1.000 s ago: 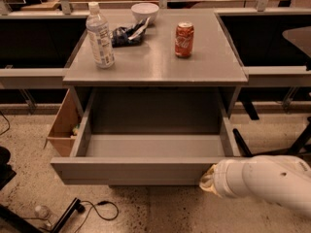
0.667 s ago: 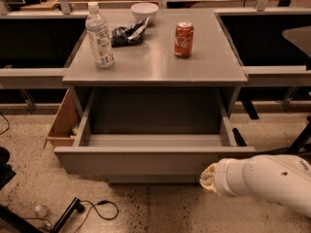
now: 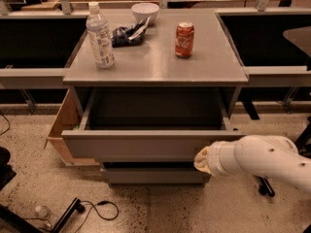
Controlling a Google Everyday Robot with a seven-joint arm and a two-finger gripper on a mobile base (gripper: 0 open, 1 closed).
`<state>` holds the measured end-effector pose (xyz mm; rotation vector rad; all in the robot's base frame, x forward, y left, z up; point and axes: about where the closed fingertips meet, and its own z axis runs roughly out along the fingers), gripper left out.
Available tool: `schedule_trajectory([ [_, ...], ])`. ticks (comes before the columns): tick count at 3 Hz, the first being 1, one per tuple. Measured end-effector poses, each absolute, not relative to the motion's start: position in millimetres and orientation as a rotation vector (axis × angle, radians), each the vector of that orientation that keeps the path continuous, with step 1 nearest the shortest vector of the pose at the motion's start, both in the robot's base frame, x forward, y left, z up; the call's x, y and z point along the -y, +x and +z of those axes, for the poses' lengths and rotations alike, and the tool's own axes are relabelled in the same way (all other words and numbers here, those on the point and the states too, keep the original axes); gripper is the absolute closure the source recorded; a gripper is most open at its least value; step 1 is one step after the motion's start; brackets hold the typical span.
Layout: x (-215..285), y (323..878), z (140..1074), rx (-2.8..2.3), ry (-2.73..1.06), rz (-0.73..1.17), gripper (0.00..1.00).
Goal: Close top drawer
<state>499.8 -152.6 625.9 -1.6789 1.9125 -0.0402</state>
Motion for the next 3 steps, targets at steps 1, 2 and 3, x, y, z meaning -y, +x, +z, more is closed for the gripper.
schedule_trajectory([
  [1,145,556,637,-1.819,-1.724,-0.07,1.0],
  [2,144,562,637,-1.804,-1.737,-0.073,1.0],
  [3,138,599,647,-1.749,-1.759,-0.088,1.0],
])
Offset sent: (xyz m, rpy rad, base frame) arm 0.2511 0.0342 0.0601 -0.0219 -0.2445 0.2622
